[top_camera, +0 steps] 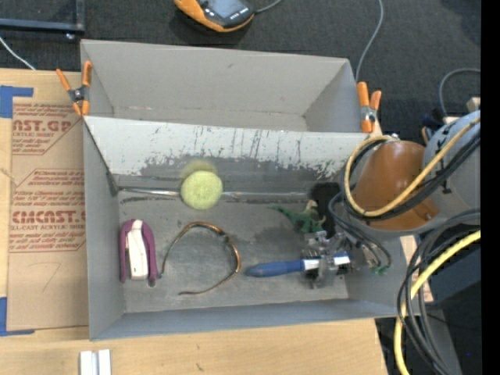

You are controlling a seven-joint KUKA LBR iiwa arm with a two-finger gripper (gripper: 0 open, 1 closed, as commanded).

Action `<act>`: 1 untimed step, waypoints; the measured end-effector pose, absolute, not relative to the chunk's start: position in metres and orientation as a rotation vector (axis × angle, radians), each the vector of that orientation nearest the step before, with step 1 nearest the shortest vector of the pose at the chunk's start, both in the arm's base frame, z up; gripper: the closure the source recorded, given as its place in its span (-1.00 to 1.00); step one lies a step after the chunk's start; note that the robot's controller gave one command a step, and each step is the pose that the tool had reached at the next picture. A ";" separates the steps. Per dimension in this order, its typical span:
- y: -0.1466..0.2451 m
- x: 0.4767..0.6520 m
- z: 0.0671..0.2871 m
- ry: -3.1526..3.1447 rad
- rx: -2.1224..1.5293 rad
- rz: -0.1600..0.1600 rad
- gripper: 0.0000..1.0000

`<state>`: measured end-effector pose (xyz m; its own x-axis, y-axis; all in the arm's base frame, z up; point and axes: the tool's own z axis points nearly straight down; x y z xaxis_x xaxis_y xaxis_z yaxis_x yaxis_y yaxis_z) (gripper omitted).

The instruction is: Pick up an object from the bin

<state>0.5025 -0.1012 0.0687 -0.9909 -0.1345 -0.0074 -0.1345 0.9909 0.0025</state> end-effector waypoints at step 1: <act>-0.101 0.502 0.069 3.127 -0.212 0.005 1.00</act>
Offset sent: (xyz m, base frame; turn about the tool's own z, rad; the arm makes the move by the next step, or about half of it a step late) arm 0.0001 -0.0001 0.0423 0.0000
